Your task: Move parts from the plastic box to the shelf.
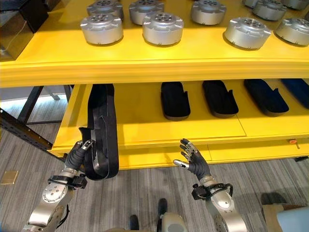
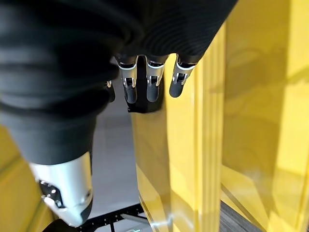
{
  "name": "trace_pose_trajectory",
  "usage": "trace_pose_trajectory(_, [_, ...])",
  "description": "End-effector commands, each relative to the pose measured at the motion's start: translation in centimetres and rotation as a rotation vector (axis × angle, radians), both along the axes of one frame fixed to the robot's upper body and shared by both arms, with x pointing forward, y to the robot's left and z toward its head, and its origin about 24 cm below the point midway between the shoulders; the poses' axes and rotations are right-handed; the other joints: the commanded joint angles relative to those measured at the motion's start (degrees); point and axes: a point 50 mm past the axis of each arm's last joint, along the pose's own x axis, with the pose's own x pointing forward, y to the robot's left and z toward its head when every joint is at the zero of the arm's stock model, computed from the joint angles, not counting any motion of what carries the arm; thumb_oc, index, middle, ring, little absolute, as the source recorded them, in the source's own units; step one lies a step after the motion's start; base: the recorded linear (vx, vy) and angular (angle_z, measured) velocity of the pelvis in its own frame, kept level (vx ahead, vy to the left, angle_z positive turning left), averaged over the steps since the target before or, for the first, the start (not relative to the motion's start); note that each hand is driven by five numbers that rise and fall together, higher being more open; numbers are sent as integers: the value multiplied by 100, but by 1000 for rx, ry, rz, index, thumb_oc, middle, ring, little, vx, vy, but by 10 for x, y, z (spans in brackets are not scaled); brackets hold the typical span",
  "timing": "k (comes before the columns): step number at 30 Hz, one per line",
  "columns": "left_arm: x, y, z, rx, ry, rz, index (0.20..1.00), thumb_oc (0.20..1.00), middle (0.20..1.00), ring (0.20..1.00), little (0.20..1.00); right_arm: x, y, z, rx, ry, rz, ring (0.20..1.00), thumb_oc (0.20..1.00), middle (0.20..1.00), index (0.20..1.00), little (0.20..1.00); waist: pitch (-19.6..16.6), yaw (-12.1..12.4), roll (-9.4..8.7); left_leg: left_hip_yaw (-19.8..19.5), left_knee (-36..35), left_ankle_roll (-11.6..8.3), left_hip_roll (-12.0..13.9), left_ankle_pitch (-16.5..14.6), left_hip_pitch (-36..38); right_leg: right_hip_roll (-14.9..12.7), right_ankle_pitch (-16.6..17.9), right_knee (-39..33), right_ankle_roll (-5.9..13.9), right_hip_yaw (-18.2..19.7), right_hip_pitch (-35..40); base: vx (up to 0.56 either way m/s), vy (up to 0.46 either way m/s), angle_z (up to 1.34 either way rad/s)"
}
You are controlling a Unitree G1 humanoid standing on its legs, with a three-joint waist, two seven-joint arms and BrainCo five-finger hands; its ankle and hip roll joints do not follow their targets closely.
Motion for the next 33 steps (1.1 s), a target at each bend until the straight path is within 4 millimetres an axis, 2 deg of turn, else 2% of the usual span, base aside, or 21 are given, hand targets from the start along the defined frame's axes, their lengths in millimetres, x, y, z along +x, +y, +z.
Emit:
trace_pose_trajectory(1, [7, -1, 39, -7, -204, -33, 200, 200, 200, 200, 200, 1, -4, 15, 13, -82, 3, 1000, 1000, 1000, 1000, 1000, -285, -50, -161, 334, 264, -171, 98, -121, -214, -328, -196, 206, 603, 79, 170, 47, -48, -6])
trace_pose_trajectory(6, [6, -2, 37, -9, -197, -37, 200, 200, 200, 200, 200, -2, -9, 13, 6, -67, -4, 1000, 1000, 1000, 1000, 1000, -292, -94, -171, 314, 359, -220, 152, -183, -188, -322, -282, 228, 557, 63, 250, 59, -68, -3])
trace_pose_trajectory(8, [10, -4, 40, -19, -211, -38, 200, 200, 200, 200, 200, 1, -13, 16, -1, -82, -21, 1000, 1000, 1000, 1000, 1000, -179, -88, -232, 242, 978, -333, 183, -259, -514, -370, -326, 241, 495, 39, 253, -42, -87, 11])
trace_pose_trajectory(10, [12, -5, 42, -30, -222, -45, 200, 200, 200, 200, 200, 3, -16, 18, -17, -93, -25, 1000, 1000, 1000, 1000, 1000, -29, -56, -285, 218, 1681, -517, 237, -138, -878, -413, -337, 277, 428, 2, 250, -76, -49, 29])
trace_pose_trajectory(11, [12, -5, 42, -30, -223, -45, 200, 200, 200, 200, 200, 3, -16, 18, -16, -94, -25, 1000, 1000, 1000, 1000, 1000, -33, -65, -278, 204, 1740, -522, 249, -160, -922, -405, -337, 280, 422, -10, 237, -50, 30, 37])
trace_pose_trajectory(12, [15, -6, 45, -36, -235, -47, 200, 200, 200, 200, 200, 6, -18, 21, -32, -111, -36, 1000, 1000, 1000, 1000, 1000, 20, -82, -323, 266, 1796, -640, 634, 33, -1086, -492, -339, 287, 438, -86, 216, -26, 31, 34])
trace_pose_trajectory(13, [15, -6, 45, -36, -235, -47, 200, 200, 200, 200, 200, 6, -18, 21, -32, -112, -36, 1000, 1000, 1000, 1000, 1000, 21, -85, -319, 261, 1800, -647, 642, 29, -1090, -485, -343, 289, 435, -90, 214, 30, 166, 30])
trace_pose_trajectory(14, [15, -4, 47, -32, -241, -37, 200, 200, 200, 200, 200, 6, -20, 22, -42, -114, -46, 1000, 1000, 1000, 1000, 1000, -46, -108, -356, 367, 1351, -644, 1140, 95, -967, -688, -386, 299, 548, -125, 231, 60, 125, 27])
trace_pose_trajectory(15, [15, -4, 47, -32, -240, -36, 200, 200, 200, 200, 200, 5, -20, 22, -42, -113, -46, 1000, 1000, 1000, 1000, 1000, -45, -102, -356, 377, 1300, -653, 1141, 113, -927, -683, -398, 306, 547, -120, 240, 89, 197, 32])
trace_pose_trajectory(16, [14, -3, 46, -32, -242, -29, 200, 200, 200, 200, 200, 3, -22, 21, -49, -109, -57, 1000, 1000, 1000, 1000, 1000, -68, -115, -353, 443, 1039, -672, 1408, 305, -876, -780, -454, 346, 586, -129, 242, 86, 283, 13])
trace_pose_trajectory(17, [16, -3, 49, -31, -258, -11, 200, 200, 200, 200, 200, 4, -24, 22, -65, -112, -66, 1000, 1000, 1000, 1000, 1000, -53, -99, -277, 437, 589, -812, 2008, 942, -935, -982, -576, 579, 710, -129, 98, 102, 375, 9])
trace_pose_trajectory(18, [18, -4, 50, -33, -264, -5, 200, 200, 200, 200, 200, 5, -25, 22, -70, -113, -71, 1000, 1000, 1000, 1000, 1000, -29, -89, -198, 323, 439, -891, 2134, 1247, -938, -1029, -627, 757, 742, -84, -1, 115, 437, 9])
trace_pose_trajectory(19, [19, -5, 53, -40, -276, -5, 200, 200, 200, 200, 200, 6, -23, 21, -86, -110, -51, 1000, 1000, 1000, 1000, 1000, 20, 16, -109, -167, 423, -980, 2148, 1378, -840, -1018, -683, 982, 790, 112, -137, 67, 218, 7])
trace_pose_trajectory(20, [19, -5, 53, -40, -276, -5, 200, 200, 200, 200, 200, 6, -23, 21, -86, -110, -51, 1000, 1000, 1000, 1000, 1000, 20, 16, -109, -167, 423, -980, 2148, 1378, -840, -1018, -683, 982, 790, 112, -137, 59, 175, -7])
trace_pose_trajectory(21, [20, -4, 53, -45, -279, -7, 200, 200, 200, 200, 200, 8, -21, 21, -85, -109, -31, 1000, 1000, 1000, 1000, 1000, -8, 27, -62, -325, 494, -964, 2104, 1111, -818, -1004, -692, 1050, 785, 219, -229, 162, 203, -37])
trace_pose_trajectory(22, [24, -9, 56, -51, -293, -36, 200, 200, 200, 200, 200, 10, -16, 18, -71, -102, -23, 1000, 1000, 1000, 1000, 1000, -98, -68, 12, -38, 472, -1021, 2018, 759, -748, -1138, -659, 1066, 889, 201, -128, 240, 294, -60])
trace_pose_trajectory(23, [26, -10, 60, -46, -306, -49, 200, 200, 200, 200, 200, 10, -15, 20, -58, -110, -23, 1000, 1000, 1000, 1000, 1000, -96, -85, -5, 86, 498, -1025, 1951, 667, -703, -1206, -623, 1021, 927, 226, -42, 286, 332, -52])
trace_pose_trajectory(25, [30, -12, 64, -34, -325, -64, 200, 200, 200, 200, 200, 10, -14, 21, -51, -118, -18, 1000, 1000, 1000, 1000, 1000, -91, -85, -37, 118, 556, -1023, 1870, 615, -688, -1275, -549, 975, 970, 258, 13, 127, 169, -9])
trace_pose_trajectory(28, [42, -19, 76, 0, -373, -101, 200, 200, 200, 200, 200, 11, -6, 24, -19, -132, 8, 1000, 1000, 1000, 1000, 1000, -96, -127, -132, 278, 762, -962, 1662, 303, -727, -1462, -393, 851, 1076, 336, 94, 122, 175, 2])
trace_pose_trajectory(30, [54, -28, 85, 13, -406, -120, 200, 200, 200, 200, 200, 13, 2, 26, 7, -140, 32, 1000, 1000, 1000, 1000, 1000, -81, -159, -193, 347, 964, -935, 1555, 166, -800, -1562, -325, 751, 1115, 345, 130, 83, 169, 2])
trace_pose_trajectory(33, [81, -53, 107, 26, -485, -151, 200, 200, 200, 200, 200, 17, 14, 31, 36, -156, 80, 1000, 1000, 1000, 1000, 1000, -39, -279, -277, 407, 1246, -924, 1444, 14, -1014, -1688, -234, 703, 1183, 377, 58, 22, 109, -5])
